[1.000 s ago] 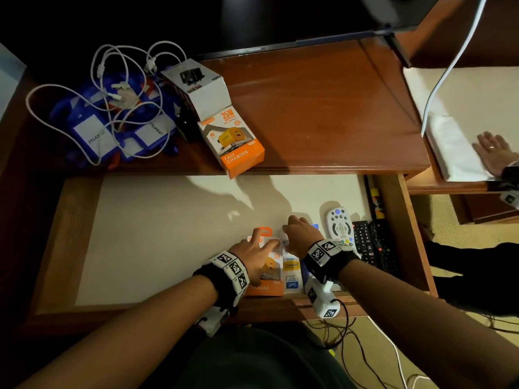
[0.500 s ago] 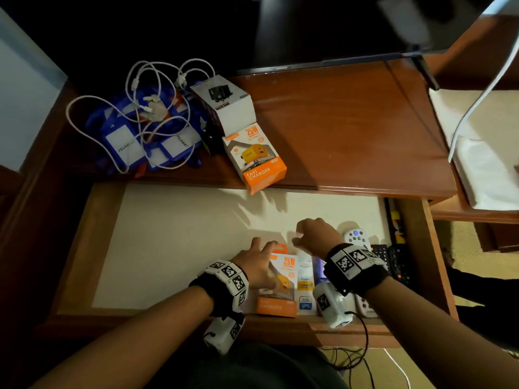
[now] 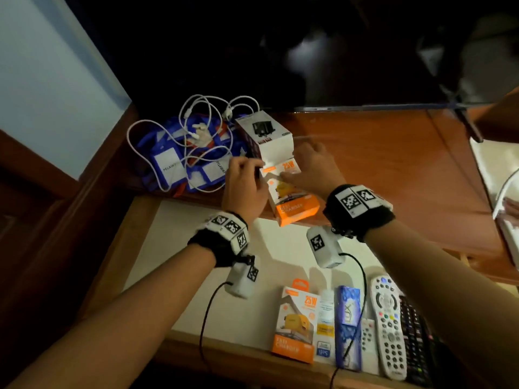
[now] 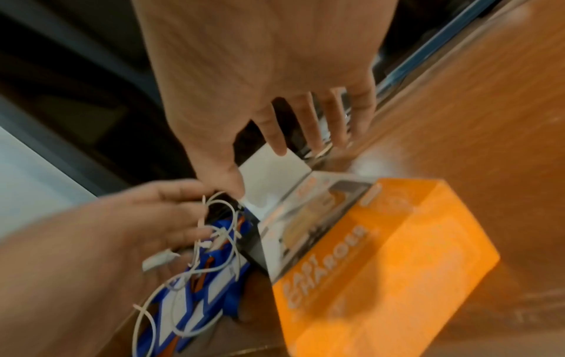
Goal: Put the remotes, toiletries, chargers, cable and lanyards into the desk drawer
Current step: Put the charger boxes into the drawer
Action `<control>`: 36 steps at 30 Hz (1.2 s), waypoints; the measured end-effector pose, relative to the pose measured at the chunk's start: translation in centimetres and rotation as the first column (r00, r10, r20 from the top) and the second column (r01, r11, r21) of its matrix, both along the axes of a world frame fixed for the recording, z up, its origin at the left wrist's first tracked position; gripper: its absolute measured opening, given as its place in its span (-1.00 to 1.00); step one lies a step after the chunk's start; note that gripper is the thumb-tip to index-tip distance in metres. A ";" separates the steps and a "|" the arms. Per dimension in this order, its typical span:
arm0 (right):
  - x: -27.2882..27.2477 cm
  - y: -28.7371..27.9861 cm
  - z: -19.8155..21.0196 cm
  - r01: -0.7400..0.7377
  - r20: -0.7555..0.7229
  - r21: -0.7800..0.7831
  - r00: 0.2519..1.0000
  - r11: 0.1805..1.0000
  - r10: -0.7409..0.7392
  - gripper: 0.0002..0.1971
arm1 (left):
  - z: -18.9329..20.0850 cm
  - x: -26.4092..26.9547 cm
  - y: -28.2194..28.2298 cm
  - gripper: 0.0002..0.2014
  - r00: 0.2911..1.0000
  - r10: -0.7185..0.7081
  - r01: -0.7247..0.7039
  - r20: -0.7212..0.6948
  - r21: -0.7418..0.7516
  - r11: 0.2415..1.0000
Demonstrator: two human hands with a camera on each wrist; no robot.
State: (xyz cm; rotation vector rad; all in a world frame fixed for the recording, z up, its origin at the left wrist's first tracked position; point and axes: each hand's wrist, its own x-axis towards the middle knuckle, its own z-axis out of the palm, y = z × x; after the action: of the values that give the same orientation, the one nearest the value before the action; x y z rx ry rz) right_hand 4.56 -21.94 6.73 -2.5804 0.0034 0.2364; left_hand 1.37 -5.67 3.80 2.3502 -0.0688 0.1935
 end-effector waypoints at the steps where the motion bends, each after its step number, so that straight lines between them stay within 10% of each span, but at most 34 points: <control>1: 0.3 0.5 -0.4 0.001 -0.067 -0.009 0.998 1.000 -0.001 -0.33 | 0.2 1.3 0.2 -0.72 0.999 0.040 -0.040 0.001 -0.026 0.999; 11: -1.6 3.0 -3.1 0.019 -0.192 -0.048 0.981 0.999 -0.028 0.03 | 4.8 10.2 -2.6 -0.35 0.946 0.113 -0.025 -0.305 0.278 0.960; 17: -1.7 2.6 -3.5 0.004 -0.164 -0.046 0.986 0.999 -0.011 -0.11 | 4.2 11.9 -4.8 -0.15 0.869 0.171 0.021 -0.464 0.380 0.925; 27: -5.3 0.5 -4.7 0.006 -0.081 -0.096 0.997 0.995 -0.014 0.01 | 6.0 8.4 -4.1 -0.28 0.922 0.119 -0.154 -0.368 -0.066 0.986; 36: -10.1 -0.4 -5.6 0.326 0.026 0.073 0.944 0.943 -0.329 -0.09 | 4.7 -2.8 0.6 -0.41 0.976 -0.153 0.092 -0.152 -0.347 0.933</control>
State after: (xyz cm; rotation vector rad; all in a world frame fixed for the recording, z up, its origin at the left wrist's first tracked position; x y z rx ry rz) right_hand -5.56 -22.30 1.15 -2.4679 0.4014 0.0620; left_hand -1.43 -5.09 8.49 2.0017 -0.0884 -0.0634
